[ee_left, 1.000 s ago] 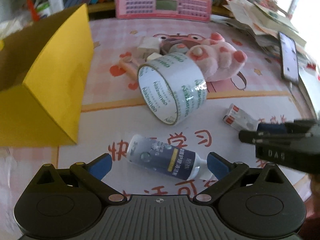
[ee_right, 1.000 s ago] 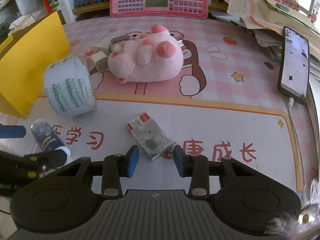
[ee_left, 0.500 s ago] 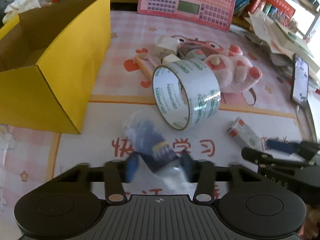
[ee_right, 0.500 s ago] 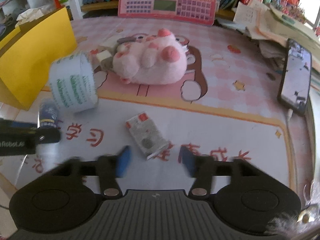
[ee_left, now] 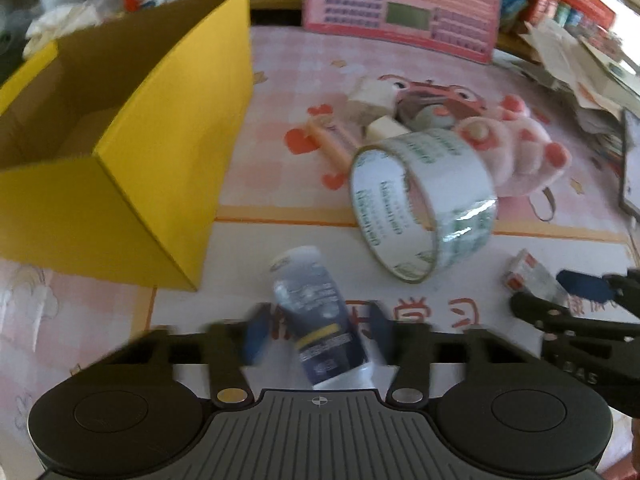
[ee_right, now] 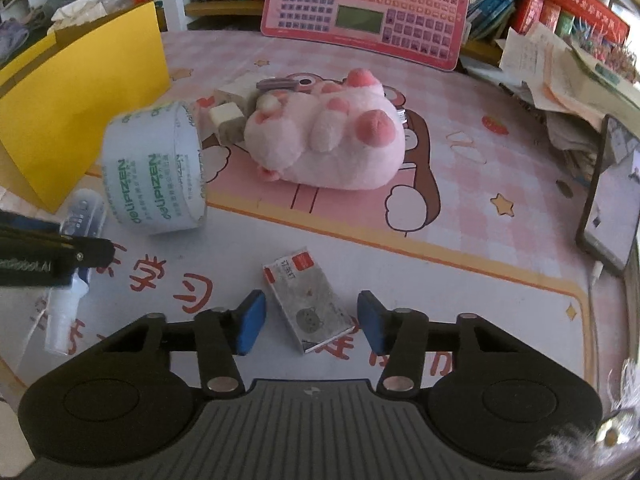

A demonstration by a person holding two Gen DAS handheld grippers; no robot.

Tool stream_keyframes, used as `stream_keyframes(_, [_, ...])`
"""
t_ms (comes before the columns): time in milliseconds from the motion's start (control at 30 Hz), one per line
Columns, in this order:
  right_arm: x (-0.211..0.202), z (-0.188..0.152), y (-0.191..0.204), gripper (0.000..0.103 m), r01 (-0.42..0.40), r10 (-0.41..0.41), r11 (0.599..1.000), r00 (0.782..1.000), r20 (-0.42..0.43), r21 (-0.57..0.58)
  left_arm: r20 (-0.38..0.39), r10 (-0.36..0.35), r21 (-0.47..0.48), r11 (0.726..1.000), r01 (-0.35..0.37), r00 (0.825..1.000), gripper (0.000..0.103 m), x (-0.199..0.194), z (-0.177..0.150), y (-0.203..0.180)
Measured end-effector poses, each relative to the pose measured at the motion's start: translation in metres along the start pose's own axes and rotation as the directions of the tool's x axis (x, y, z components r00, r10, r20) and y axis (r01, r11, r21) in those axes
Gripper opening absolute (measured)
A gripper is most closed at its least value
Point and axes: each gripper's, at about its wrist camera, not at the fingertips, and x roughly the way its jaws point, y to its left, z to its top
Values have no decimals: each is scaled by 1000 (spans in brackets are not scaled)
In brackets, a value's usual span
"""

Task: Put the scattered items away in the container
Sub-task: 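Grasp the blue-white spray bottle with the left tool while the right tool grasps the small card box, then carry the spray bottle and card box over the yellow box with both tools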

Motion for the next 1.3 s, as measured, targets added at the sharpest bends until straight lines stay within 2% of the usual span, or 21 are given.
stream_keyframes(167, [-1,0,2,35,-21,21,1000,1000,6,-13,10,-16,17,1000,16,1000,32,-2,-1,1])
stream_keyframes(267, [-2,0,2,30,-32,32,999,999,9,-15,9,-56,2,998,56,998,31,-3,-3,5])
stream_keyframes(567, [-21,-3,8,29,-88,87,996,996,37,21,44,-124,7,992,124,991,31,-28,-14,15])
stream_keyframes(800, [-35,-18,26,29,-73,71,997,995,63,16,59,-171,38,985,168,984,31,-40,-23,26])
stream_keyframes(1000, [-51,-27,55,29,-34,31,998,996,79,43,75,-229,81,971,223,971,31,-55,-36,47])
stream_keyframes(1300, [-76,-46,122,29,10,-18,996,996,89,87,82,-312,117,946,302,947,31,-81,-56,104])
